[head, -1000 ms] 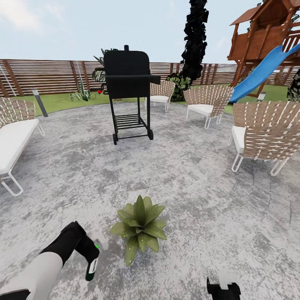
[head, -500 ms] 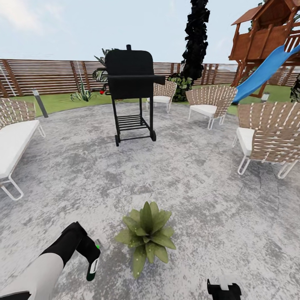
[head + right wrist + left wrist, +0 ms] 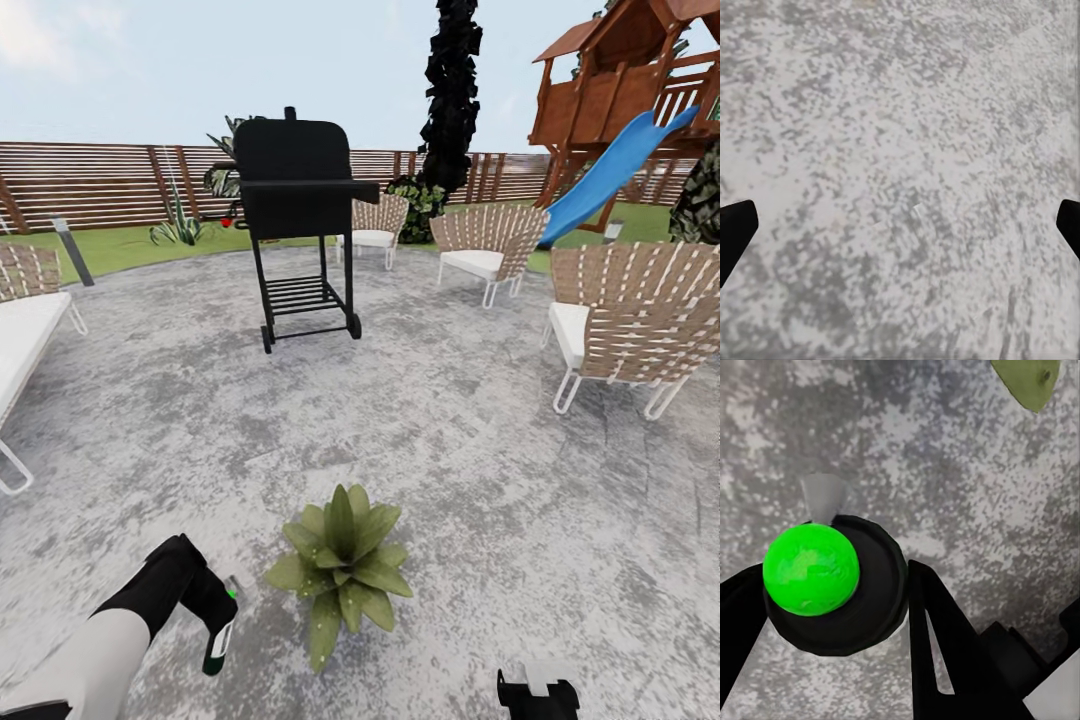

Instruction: Pick up the pesticide atomizer in the garden and spray insectifuge to fully cover both potted plants in the garden.

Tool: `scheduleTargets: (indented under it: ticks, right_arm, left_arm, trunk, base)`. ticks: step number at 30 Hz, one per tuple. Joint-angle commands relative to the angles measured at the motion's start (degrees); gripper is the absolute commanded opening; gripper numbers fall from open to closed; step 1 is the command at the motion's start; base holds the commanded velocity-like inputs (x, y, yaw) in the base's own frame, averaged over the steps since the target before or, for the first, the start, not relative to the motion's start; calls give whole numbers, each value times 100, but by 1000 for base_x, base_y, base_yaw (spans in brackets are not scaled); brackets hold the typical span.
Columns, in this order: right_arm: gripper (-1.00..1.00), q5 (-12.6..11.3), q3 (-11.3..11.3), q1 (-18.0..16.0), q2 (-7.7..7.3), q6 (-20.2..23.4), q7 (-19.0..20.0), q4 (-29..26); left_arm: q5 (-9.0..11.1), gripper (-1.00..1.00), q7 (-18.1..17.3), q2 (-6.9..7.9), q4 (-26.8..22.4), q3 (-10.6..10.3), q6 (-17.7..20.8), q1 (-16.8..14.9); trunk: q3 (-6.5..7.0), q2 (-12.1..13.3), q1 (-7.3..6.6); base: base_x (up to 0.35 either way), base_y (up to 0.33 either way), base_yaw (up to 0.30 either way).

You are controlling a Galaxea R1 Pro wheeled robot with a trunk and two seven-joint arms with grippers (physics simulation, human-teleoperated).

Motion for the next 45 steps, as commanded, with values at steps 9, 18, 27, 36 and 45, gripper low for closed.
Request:
scheduleTargets:
  ticks: [9,18,27,36,45]
  right_arm:
    - [100,62,-39,-5,1,-19,-20,9]
    - [100,67,-40,-5,1,-19,-20,9]
    - [100,67,-39,-5,1,-19,-20,18]
    - [100,67,-39,-5,1,-19,-20,18]
    - [100,67,-39,-5,1,-19,-20,18]
  left_arm:
    - [-40,-100,-38,-34,-42,38,199,-145]
    - [-622,-100,-42,113,-5,38,217,-165]
    - [-575,-100,-23,66,25,68,196,148]
    - [-617,-100,-16,68,-256,59,230,99]
    - [-538,-100,874,77,72,66,167,206]
  trunk:
    - [-5,-2,-1]
    - [-5,-2,-1]
    - [-5,-2,-1]
    - [-5,-2,-1]
    - [-5,-2,-1]
  base:
    - [56,74,-2]
    - [0,1,0]
    - [0,0,0]
    - [0,0,0]
    - [0,0,0]
